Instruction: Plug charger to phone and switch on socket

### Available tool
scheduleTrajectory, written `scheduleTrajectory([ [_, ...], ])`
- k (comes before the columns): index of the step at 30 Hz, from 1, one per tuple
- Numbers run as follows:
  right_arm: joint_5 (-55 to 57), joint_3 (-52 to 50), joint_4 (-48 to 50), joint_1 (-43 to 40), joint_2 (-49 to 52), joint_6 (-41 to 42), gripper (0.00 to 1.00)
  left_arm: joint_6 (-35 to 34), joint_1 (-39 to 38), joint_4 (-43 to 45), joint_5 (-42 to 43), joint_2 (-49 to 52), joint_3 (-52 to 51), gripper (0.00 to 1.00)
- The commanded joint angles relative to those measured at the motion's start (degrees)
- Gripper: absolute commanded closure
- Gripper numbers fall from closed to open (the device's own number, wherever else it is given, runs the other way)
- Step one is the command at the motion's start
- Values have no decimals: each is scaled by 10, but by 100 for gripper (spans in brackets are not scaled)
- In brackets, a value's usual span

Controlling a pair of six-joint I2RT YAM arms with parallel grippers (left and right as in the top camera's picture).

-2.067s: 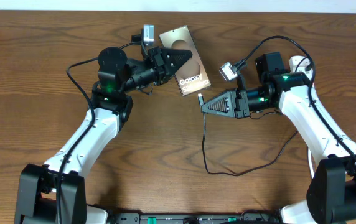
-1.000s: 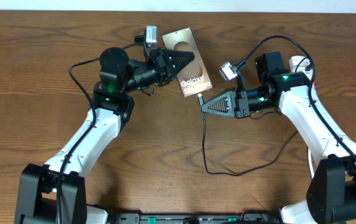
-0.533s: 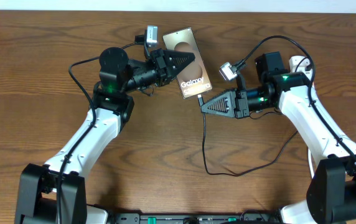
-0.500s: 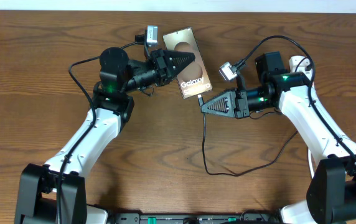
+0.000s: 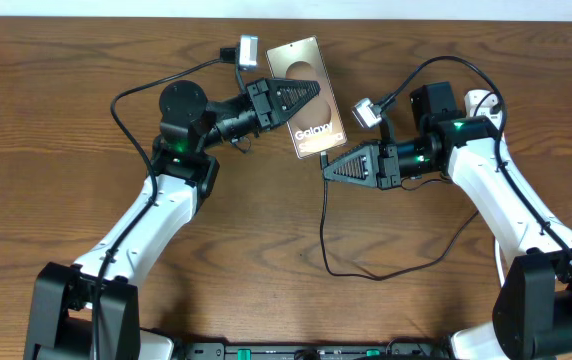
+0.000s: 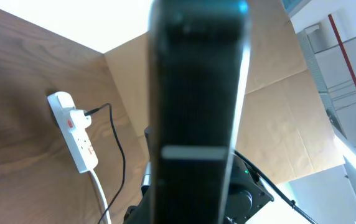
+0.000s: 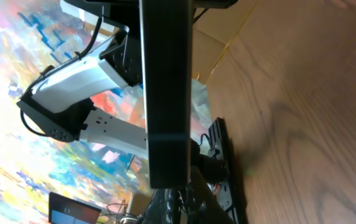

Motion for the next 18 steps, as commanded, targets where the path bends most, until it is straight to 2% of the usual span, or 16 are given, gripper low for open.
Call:
scheduleTrajectory([
  [1,-7,3,2,-3,-1,6,99,-5,-7,12,39,-6,7,92],
  [9,-7,3,8,-3,-1,9,99,16,-7,11,75,-6,7,93],
  [18,-7,3,72,-3,-1,77,99,28,-7,11,82,-6,7,92],
])
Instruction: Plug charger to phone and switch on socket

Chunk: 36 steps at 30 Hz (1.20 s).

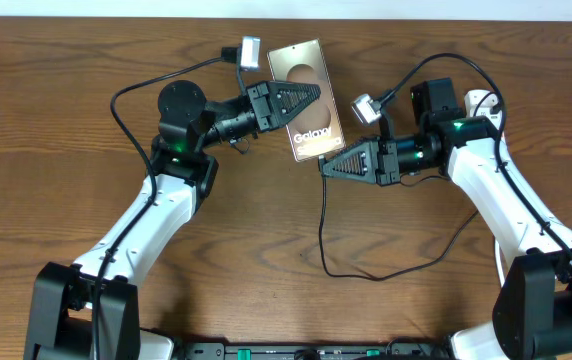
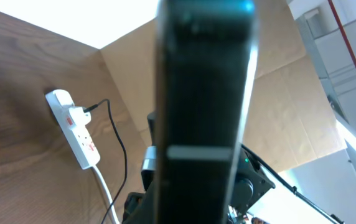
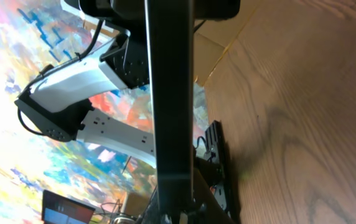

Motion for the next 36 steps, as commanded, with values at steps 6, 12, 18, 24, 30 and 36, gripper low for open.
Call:
scheduleTrajectory([
  [6,-6,4,18,-2,-1,40,99,28,-11,-10,57,-7,7,93],
  [12,-6,4,22,-2,-1,40,99,50,-11,-40,59,-7,7,93],
  [18,-6,4,27,-2,-1,41,99,52,-11,-40,81,-7,7,93],
  [24,-6,4,30,-2,-1,41,99,59,-11,-40,86,-7,7,93],
  [30,-6,4,32,-2,-1,41,88,59,-11,-40,83,-7,7,93],
  [36,-6,4,32,-1,-1,41,68,58,-11,-40,82,-7,7,92],
])
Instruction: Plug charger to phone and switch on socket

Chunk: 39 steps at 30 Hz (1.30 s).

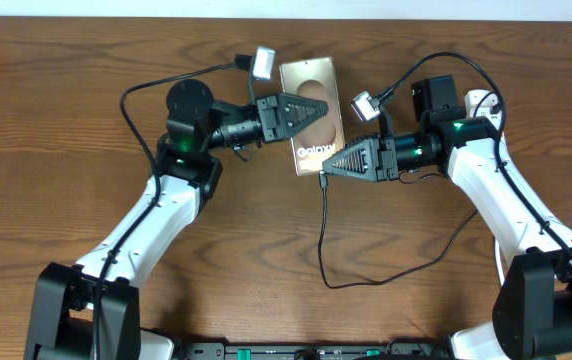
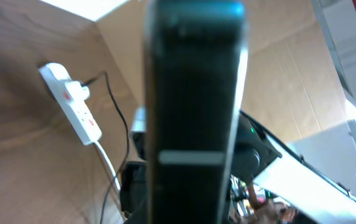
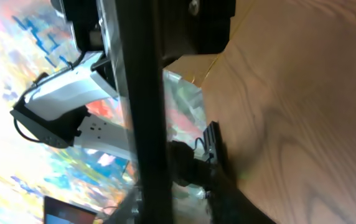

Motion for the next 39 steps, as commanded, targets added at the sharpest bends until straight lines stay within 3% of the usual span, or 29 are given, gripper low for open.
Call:
scheduleTrajectory([
  [1,-15,7,2,-1,-2,-5,65,8,0,7,28,-6,6,93],
  [10,-16,7,22,-4,-2,-3,41,8,0,7,18,-6,6,93],
  [23,8,7,-163,30,-2,-203,41,8,0,7,-24,-6,6,93],
  [28,31,7,-159,42,-2,-203,48,8,0,7,-24,-6,6,92],
  [32,32,7,-144,43,-2,-203,67,8,0,7,-23,-6,6,93],
  [36,31,7,-133,43,-2,-200,98,8,0,7,-20,-6,6,93],
  [39,31,7,-129,43,-2,-198,99,8,0,7,-14,-6,6,93],
])
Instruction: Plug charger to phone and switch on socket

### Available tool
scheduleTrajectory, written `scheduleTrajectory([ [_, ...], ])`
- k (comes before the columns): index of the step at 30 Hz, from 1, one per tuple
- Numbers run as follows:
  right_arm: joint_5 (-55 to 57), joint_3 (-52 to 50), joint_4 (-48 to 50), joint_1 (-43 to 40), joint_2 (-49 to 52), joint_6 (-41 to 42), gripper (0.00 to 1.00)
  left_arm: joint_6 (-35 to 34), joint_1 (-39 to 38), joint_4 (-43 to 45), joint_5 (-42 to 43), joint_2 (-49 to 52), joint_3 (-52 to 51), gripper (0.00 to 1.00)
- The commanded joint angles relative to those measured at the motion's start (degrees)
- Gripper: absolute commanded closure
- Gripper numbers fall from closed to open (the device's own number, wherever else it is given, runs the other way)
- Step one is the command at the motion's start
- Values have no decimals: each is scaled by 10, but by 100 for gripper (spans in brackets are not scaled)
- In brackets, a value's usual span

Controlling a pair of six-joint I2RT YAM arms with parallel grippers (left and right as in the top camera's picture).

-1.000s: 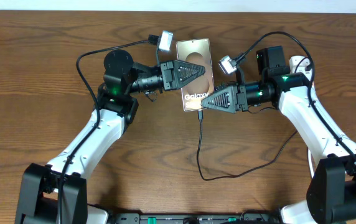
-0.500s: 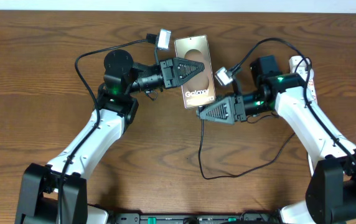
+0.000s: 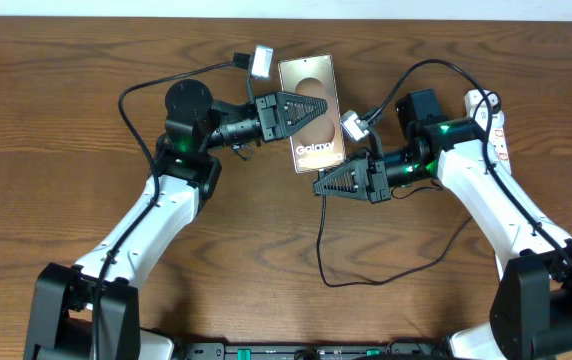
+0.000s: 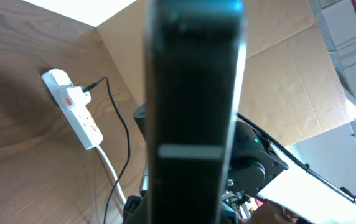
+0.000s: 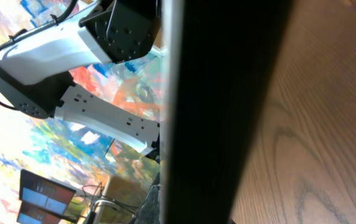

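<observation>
A gold Galaxy phone [image 3: 310, 130] is held off the table, back side up, with my left gripper [image 3: 316, 107] shut on it. In the left wrist view its dark edge [image 4: 193, 112] fills the middle. My right gripper [image 3: 318, 190] lies just below the phone's bottom edge, shut on the charger plug, which the fingers hide. The black charger cable [image 3: 321, 240] hangs from that tip and loops right. A white socket strip [image 3: 496, 125] with red switches lies at the far right, also the strip [image 4: 72, 115] in the left wrist view. A dark bar [image 5: 221, 112] blocks the right wrist view.
The wooden table [image 3: 66, 200] carries the slack cable loop [image 3: 386, 275] near the front middle. The strip's white cord [image 4: 106, 168] runs off behind the right arm. Cardboard sheets [image 4: 277, 93] stand beyond the table's far side.
My right gripper with the plug has moved left and down, from beside the phone's lower right corner to under its bottom edge. The phone and left gripper have hardly moved.
The left gripper held the phone tilted, with the right gripper and plug apart at its lower right. Then the phone stood straighter and further right, the plug at its corner. Now the plug end sits beneath the phone's bottom edge.
</observation>
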Motion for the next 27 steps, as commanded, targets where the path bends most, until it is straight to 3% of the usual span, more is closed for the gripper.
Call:
scheduleTrajectory([
  [1,-5,6,8,9,-2,-8,99,6,-2,2,5,-6,6,93],
  [27,-44,6,266,1,-2,241,99,51,-2,3,97,-6,6,93],
])
